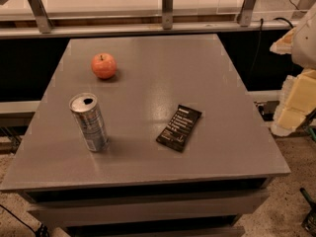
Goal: Move rxbar chocolate near apple
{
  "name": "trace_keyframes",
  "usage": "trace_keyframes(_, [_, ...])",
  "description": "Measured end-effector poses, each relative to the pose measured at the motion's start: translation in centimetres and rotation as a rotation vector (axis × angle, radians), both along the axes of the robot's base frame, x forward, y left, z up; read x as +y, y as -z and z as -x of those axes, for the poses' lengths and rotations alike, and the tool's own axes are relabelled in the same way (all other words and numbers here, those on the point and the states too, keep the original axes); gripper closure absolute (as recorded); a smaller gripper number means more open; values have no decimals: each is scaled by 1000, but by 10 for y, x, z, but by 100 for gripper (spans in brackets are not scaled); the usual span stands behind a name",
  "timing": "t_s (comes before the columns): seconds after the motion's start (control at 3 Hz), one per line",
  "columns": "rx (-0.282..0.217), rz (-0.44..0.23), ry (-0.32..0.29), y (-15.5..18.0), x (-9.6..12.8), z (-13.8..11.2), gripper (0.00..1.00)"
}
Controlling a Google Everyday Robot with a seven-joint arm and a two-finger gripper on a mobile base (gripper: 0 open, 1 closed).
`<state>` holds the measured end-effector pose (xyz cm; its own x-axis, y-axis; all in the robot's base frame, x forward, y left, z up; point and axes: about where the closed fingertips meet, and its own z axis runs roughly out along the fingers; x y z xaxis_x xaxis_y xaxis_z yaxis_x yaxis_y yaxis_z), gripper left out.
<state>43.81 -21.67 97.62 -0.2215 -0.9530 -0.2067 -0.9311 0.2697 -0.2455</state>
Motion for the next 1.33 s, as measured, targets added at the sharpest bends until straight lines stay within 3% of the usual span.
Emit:
trace_keyframes(0.67, [-25,-27,-7,-1,4,-3,0])
trace_keyframes(1.0, [-40,-139,-37,20,22,-21,0])
trace_keyframes(1.33, [-33,-272,-111,43,62,-48,0])
